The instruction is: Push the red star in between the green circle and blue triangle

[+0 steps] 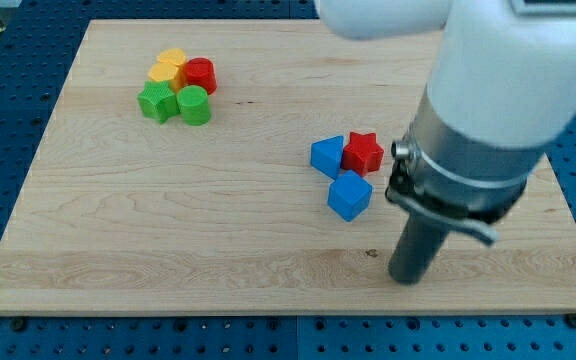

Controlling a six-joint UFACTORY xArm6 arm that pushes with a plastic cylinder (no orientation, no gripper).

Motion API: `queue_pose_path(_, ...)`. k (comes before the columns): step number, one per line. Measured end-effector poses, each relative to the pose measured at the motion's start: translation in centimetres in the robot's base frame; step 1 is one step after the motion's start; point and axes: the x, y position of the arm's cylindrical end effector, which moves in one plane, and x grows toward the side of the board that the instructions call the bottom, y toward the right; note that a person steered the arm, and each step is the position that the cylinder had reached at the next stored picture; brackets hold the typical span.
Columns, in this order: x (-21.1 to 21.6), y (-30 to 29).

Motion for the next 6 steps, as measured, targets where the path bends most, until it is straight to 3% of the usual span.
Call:
queue_pose_path(1,-3.9,0.0)
queue_pose_path(3,-7.4,2.9)
queue_pose_path(6,-15.0,-4.4)
